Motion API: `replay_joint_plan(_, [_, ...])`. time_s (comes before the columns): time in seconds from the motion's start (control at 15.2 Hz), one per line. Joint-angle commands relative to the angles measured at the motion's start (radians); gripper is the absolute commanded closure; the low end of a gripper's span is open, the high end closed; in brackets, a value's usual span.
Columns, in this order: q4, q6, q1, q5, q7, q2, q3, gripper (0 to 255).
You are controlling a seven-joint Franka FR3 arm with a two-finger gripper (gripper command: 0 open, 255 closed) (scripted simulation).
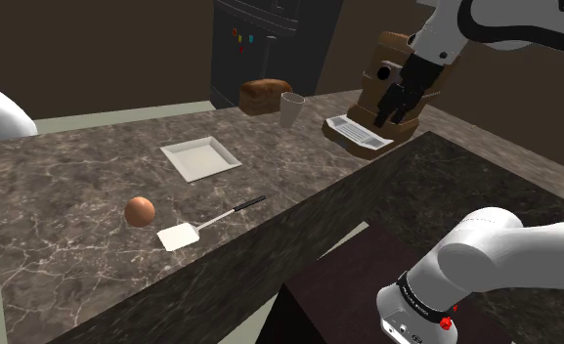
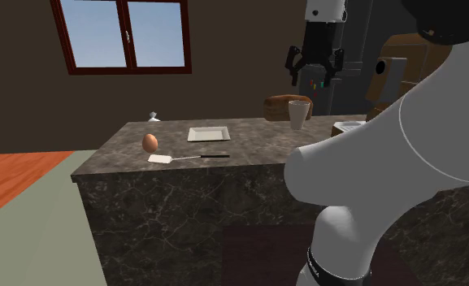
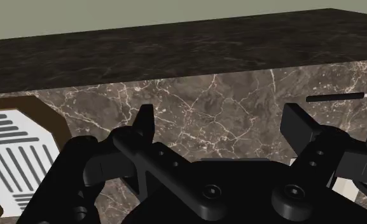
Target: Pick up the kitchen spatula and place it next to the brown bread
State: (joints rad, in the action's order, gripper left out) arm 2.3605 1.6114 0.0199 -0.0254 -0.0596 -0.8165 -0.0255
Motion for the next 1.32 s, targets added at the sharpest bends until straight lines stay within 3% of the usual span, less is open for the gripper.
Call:
replay_joint_plan(0.0, [0.0,0.0,0.0,0.0,0.0,0.0,0.0,0])
replay_joint_plan(0.59, [-0.072,0.186,-0.142,-0.005,-0.225,0.283,0.039,0])
replay_joint_plan(1.25, [-0.182,0.328,-0.272,0.005,-0.452,0.564,0.118,0])
